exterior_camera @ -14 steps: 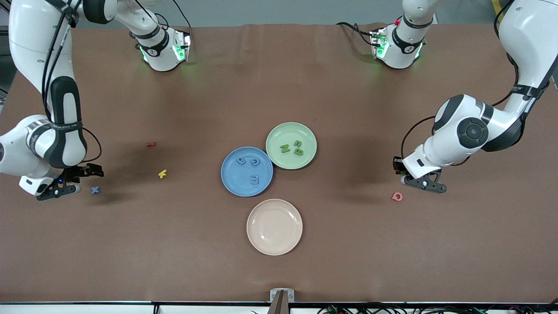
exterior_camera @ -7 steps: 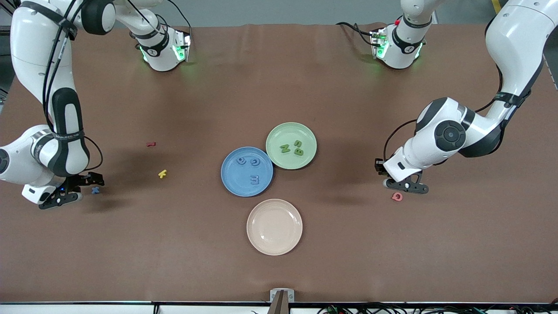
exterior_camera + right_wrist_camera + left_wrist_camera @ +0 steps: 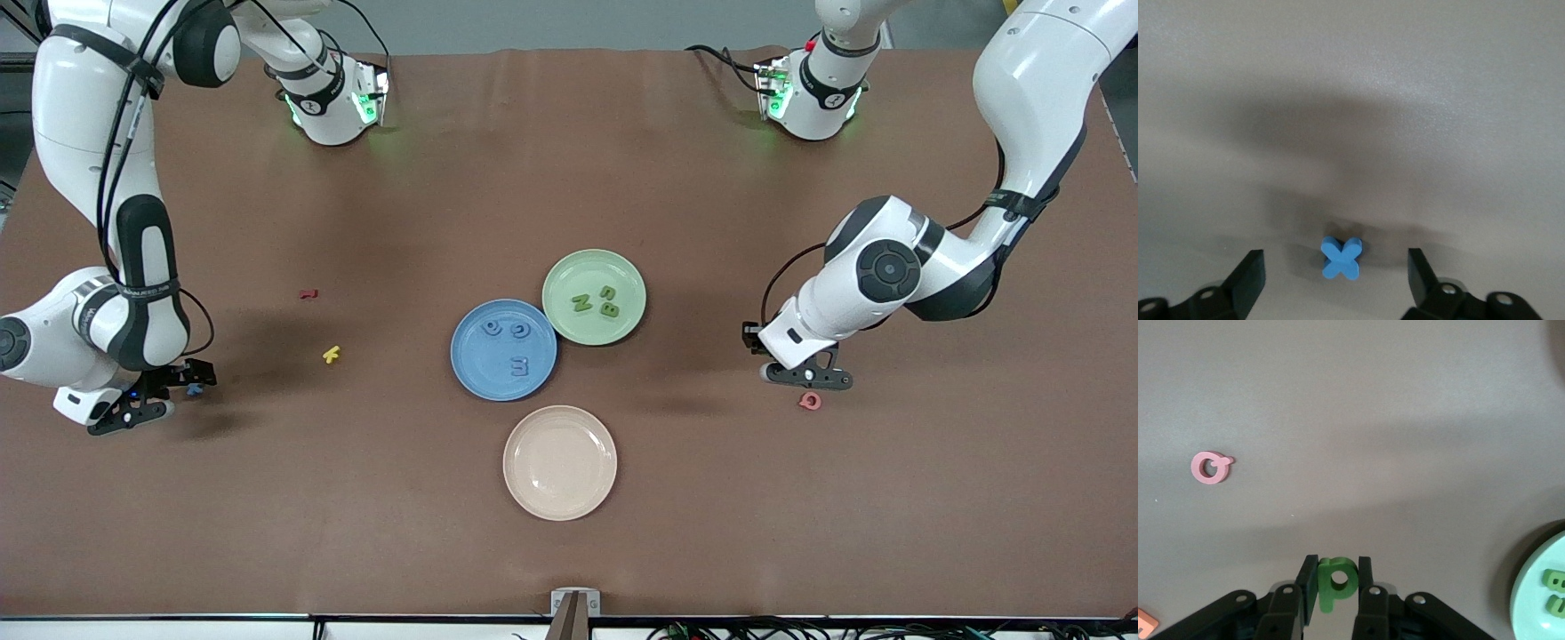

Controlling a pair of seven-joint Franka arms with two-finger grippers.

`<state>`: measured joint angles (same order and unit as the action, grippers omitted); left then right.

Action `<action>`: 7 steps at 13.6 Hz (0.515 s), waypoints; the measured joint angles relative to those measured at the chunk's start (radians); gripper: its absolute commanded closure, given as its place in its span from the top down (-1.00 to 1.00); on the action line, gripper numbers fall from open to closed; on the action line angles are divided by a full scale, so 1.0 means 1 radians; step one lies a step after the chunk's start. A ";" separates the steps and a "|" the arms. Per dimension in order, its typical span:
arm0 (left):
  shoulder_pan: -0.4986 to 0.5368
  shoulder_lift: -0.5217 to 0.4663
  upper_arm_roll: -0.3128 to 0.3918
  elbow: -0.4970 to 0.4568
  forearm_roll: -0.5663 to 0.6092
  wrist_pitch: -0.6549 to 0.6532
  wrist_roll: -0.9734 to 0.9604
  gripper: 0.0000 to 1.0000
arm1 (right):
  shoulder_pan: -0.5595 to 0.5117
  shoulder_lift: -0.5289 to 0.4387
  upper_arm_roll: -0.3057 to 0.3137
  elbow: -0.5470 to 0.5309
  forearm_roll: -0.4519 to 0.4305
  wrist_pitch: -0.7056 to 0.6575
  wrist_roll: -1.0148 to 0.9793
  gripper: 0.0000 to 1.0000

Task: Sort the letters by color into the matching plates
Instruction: 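Place green p on the green plate while the right gripper grasps blue X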

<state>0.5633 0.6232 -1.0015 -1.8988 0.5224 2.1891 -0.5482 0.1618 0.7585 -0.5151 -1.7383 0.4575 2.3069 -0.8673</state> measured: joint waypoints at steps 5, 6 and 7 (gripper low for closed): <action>-0.037 0.000 0.000 0.018 -0.001 0.000 -0.061 -1.00 | -0.016 0.009 0.014 0.012 0.000 0.000 -0.006 -0.02; -0.048 0.000 0.000 0.022 -0.001 0.000 -0.077 -1.00 | -0.018 0.009 0.015 0.012 0.000 0.000 -0.011 -0.14; -0.060 0.000 0.000 0.026 -0.001 0.000 -0.092 -1.00 | -0.020 0.009 0.015 0.014 0.000 0.001 -0.013 -0.24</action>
<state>0.5034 0.6234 -1.0017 -1.8732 0.5216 2.1890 -0.6401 0.1418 0.7677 -0.5003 -1.7240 0.4580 2.3080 -0.8804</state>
